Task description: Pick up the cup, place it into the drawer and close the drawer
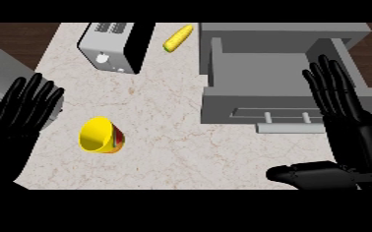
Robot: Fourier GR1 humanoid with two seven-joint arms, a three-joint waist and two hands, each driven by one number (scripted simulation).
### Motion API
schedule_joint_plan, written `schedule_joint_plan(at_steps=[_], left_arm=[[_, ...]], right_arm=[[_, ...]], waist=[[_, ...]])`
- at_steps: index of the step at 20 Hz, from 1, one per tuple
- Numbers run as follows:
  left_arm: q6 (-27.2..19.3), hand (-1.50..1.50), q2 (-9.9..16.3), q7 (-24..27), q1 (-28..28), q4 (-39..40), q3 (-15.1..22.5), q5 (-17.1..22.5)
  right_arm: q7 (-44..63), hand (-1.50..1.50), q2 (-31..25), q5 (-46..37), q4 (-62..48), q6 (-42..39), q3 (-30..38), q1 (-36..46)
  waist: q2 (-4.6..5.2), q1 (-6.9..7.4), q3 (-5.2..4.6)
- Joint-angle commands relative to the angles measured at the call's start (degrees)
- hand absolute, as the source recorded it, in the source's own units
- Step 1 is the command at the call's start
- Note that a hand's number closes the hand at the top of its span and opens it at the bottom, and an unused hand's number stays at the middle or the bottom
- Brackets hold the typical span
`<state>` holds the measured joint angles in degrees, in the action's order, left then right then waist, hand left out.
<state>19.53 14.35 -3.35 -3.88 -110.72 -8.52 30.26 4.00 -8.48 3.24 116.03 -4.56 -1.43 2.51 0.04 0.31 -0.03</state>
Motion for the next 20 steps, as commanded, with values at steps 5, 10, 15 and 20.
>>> schedule_joint_plan(at_steps=[5, 10, 15, 20], left_arm=[[5.8, -1.50, 1.5, 2.8, 2.7, 12.9, -3.5, -2.0], [9.2, -1.50, 1.6, 9.8, 3.4, 23.5, -4.2, -7.9], [11.5, -1.50, 3.5, 18.8, 8.8, 39.8, -6.1, -14.4], [11.1, -1.50, 3.5, 23.7, 7.5, 44.9, -6.5, -17.7]], right_arm=[[0.3, -1.50, -1.4, 3.8, -7.1, -3.2, 4.5, 6.6], [-0.3, -1.50, -0.2, 1.0, -8.8, -2.2, 2.8, 9.4], [2.2, -1.50, -0.8, 0.8, -6.2, -2.1, 3.2, 9.4], [2.6, -1.50, -3.1, 3.3, -9.9, -4.5, 7.0, 13.2]], waist=[[0.00, -0.28, 0.03], [0.00, -0.19, 0.02], [0.07, -0.65, -0.01], [0.00, -0.29, 0.02]])
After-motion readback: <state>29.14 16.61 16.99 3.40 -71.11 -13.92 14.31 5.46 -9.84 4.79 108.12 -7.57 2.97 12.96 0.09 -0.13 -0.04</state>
